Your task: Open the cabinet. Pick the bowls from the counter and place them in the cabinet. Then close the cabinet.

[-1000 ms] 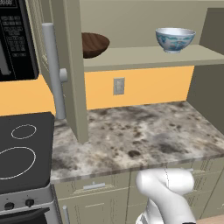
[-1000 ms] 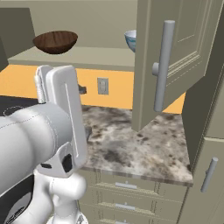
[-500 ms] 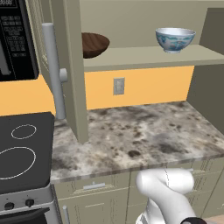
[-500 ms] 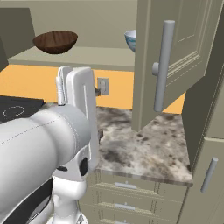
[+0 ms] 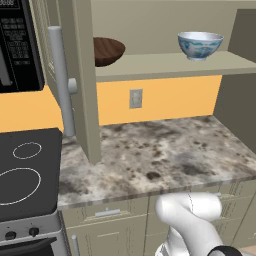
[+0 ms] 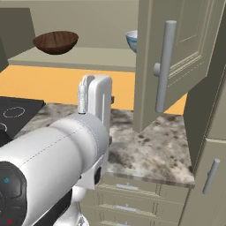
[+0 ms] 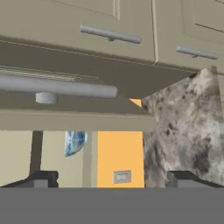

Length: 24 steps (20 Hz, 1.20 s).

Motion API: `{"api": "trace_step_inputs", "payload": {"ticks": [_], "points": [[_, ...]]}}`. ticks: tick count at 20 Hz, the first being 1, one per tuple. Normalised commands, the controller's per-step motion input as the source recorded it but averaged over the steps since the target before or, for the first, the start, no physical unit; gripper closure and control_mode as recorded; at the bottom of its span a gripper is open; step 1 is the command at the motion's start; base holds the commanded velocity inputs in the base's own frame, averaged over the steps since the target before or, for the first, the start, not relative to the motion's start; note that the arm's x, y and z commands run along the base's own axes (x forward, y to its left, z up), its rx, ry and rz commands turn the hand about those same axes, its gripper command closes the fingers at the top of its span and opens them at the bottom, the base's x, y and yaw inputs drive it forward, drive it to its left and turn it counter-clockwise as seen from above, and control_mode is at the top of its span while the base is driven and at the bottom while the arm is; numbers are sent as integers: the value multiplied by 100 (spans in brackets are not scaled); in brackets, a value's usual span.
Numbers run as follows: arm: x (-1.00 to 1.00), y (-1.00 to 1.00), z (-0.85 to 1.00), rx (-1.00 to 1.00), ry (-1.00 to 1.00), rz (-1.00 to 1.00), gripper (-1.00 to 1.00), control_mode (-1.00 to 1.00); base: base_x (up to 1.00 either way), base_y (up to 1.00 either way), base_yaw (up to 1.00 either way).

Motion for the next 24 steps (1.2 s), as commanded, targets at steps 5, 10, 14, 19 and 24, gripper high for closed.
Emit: {"api": "trace_step_inputs", "payload": {"ticks": [5, 10, 14, 19, 24], "points": [[0, -28, -1, 10, -4, 0, -100, -100, 0, 0, 0], [9, -29, 0, 12, -5, 0, -100, -100, 0, 0, 0], [16, -30, -1, 12, -4, 0, -100, -100, 0, 0, 0], [36, -25, -9, 12, -2, 0, -100, -100, 0, 0, 0], [48, -15, -13, 13, -3, 3, -100, -100, 0, 0, 0]]}}
